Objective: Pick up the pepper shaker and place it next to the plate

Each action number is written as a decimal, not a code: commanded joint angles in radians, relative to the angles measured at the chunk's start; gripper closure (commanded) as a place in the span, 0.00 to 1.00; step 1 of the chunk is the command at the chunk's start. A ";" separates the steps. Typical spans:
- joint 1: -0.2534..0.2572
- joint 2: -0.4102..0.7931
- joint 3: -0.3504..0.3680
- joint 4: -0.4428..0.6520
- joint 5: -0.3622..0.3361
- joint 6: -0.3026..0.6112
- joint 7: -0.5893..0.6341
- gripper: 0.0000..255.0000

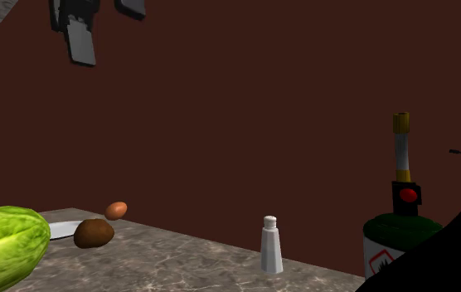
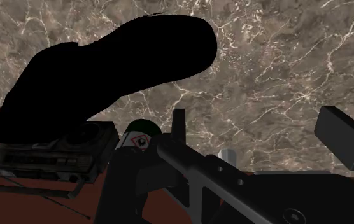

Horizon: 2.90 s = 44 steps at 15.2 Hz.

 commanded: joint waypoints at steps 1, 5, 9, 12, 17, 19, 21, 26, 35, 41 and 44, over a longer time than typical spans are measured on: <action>0.000 0.000 0.000 0.000 0.000 0.000 0.000 0.00; 0.001 0.143 0.004 0.025 -0.001 0.107 0.005 0.00; 0.001 0.295 0.010 0.072 -0.003 0.200 0.011 0.00; 0.001 0.411 0.016 0.121 -0.007 0.260 0.014 0.00; 0.002 0.607 0.025 0.227 -0.017 0.335 0.021 0.00; 0.003 0.687 0.029 0.278 -0.022 0.357 0.024 0.00; 0.005 0.766 0.032 0.334 -0.028 0.375 0.027 0.00; 0.012 0.966 0.039 0.498 -0.043 0.396 0.031 0.00; 0.032 1.279 0.041 0.806 -0.064 0.380 0.028 0.00; 0.029 1.317 0.036 0.775 -0.071 0.449 0.032 0.00; 0.029 1.317 0.036 0.775 -0.071 0.449 0.032 0.00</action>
